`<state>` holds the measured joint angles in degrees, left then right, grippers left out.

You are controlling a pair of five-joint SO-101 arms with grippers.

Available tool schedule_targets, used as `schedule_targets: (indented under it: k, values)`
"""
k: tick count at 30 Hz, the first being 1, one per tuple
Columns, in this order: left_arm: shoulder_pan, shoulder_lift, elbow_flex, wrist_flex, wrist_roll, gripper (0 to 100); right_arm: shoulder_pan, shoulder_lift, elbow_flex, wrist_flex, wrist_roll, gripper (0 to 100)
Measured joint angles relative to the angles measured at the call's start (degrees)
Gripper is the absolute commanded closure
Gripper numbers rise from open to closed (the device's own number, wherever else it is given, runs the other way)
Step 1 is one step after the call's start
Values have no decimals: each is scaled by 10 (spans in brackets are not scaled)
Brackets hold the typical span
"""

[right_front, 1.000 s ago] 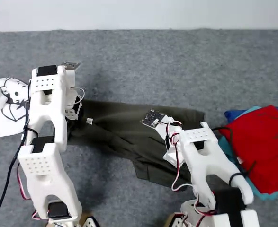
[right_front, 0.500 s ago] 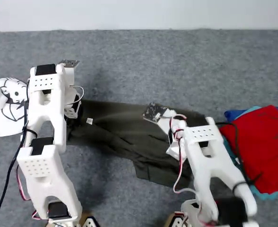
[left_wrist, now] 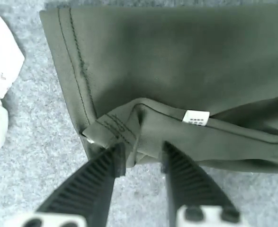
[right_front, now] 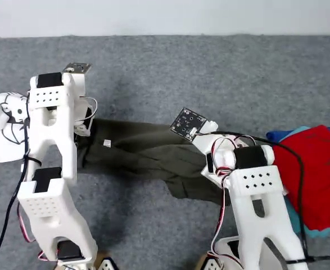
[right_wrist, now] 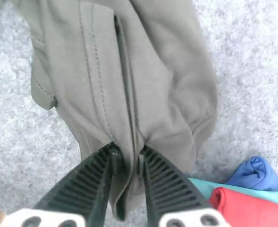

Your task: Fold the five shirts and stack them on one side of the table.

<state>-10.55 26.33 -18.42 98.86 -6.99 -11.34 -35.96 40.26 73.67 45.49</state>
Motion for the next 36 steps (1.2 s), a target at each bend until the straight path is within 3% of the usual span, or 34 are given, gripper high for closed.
schedule_targets:
  k: [12,22,32,36]
  values:
    - [0,78,0,-84,0,780,0,-1,33,0,0,988]
    - [1,148,-44,-105,-37,975,0,-1,35,0,-10,988]
    - [2,154,-85,-18,-69,987,0,-1,35,0,-20,986]
    - [2,133,-105,3,-69,987,0,-1,55,-1,-52,899]
